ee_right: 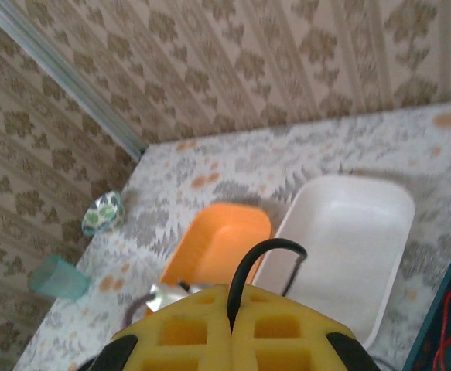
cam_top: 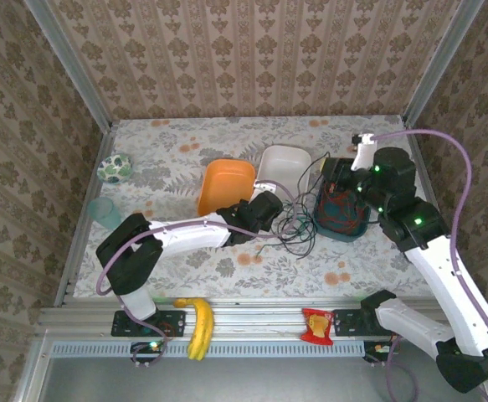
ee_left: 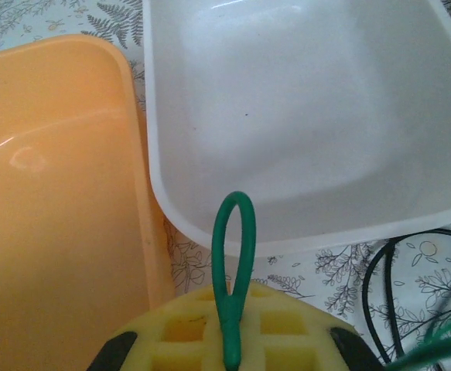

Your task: Untangle the cables

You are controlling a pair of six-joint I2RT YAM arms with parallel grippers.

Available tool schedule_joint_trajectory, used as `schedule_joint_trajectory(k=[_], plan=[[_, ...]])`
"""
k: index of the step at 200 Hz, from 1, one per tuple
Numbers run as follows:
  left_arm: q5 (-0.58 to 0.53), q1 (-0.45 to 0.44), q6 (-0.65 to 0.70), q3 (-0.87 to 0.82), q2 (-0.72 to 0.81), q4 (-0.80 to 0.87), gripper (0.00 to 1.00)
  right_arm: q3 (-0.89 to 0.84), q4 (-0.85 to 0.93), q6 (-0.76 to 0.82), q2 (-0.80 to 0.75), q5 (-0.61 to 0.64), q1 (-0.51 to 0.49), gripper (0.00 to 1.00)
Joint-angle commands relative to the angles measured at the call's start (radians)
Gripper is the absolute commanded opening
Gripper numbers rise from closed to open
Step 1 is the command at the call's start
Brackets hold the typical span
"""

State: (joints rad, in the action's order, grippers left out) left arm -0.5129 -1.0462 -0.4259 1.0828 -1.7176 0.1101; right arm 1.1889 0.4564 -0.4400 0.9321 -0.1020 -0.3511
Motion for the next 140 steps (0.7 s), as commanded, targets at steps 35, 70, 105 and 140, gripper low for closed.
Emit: schedule_joint_trajectory(k=[35, 70, 105, 140], plan=[[-0.029, 0.030, -0.079, 0.020, -0.013, 0.123, 0.00, 0.141, -0.115, 0.065, -0.027, 0.109, 0.003, 0.00], [-0.034, 0.053, -0.133, 0.017, -0.014, 0.175, 0.00, 0.172, -0.142, 0.100, -0.060, 0.122, 0.003, 0.00], [-0.037, 0.061, -0.153, 0.018, -0.017, 0.193, 0.00, 0.194, -0.175, 0.130, -0.091, 0.147, 0.003, 0.00], [-0.054, 0.073, -0.196, 0.034, -0.030, 0.267, 0.00, 0.215, -0.234, 0.220, -0.140, 0.263, 0.003, 0.00]])
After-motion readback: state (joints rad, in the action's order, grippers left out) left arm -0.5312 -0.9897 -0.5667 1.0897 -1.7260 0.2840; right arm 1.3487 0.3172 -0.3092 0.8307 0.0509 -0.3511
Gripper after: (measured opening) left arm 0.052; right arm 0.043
